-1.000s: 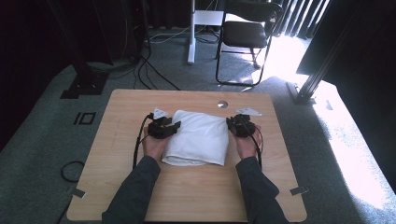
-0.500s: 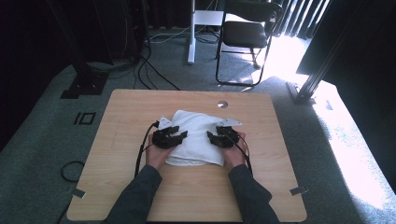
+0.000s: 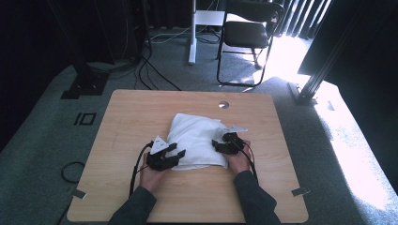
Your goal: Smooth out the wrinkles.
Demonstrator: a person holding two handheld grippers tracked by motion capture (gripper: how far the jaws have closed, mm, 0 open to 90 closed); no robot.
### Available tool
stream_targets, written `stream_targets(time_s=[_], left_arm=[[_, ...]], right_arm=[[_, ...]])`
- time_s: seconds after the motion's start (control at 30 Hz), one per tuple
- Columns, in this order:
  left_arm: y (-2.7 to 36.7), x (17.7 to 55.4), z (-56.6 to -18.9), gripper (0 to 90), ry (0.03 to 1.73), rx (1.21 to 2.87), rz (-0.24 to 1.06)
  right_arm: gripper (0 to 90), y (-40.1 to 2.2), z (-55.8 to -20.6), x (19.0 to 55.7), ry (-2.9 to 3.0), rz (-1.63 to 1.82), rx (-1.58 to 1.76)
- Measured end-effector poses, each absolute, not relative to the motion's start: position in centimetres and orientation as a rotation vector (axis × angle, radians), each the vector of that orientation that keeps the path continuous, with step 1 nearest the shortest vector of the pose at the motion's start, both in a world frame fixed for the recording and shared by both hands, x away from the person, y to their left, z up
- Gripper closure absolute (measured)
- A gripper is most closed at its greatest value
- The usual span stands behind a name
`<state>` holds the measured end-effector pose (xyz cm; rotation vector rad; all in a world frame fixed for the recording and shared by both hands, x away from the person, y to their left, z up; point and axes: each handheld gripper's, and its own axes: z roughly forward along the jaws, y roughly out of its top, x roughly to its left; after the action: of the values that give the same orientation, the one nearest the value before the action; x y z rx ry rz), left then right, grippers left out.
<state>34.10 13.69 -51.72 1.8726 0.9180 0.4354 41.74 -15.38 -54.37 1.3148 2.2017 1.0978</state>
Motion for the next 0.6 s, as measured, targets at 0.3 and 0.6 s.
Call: stream_targets(time_s=[0.3, 0.6], left_arm=[[14.1, 37.0, -52.0, 51.1, 0.971, 1.874, 0.468], [14.0, 39.5, -52.4, 51.0, 1.048, 1.876, 0.49]], right_arm=[[43.5, -13.8, -54.3, 44.0, 2.199, 1.073, 1.334], [43.1, -12.8, -54.3, 46.3, 2.188, 1.071, 1.366]])
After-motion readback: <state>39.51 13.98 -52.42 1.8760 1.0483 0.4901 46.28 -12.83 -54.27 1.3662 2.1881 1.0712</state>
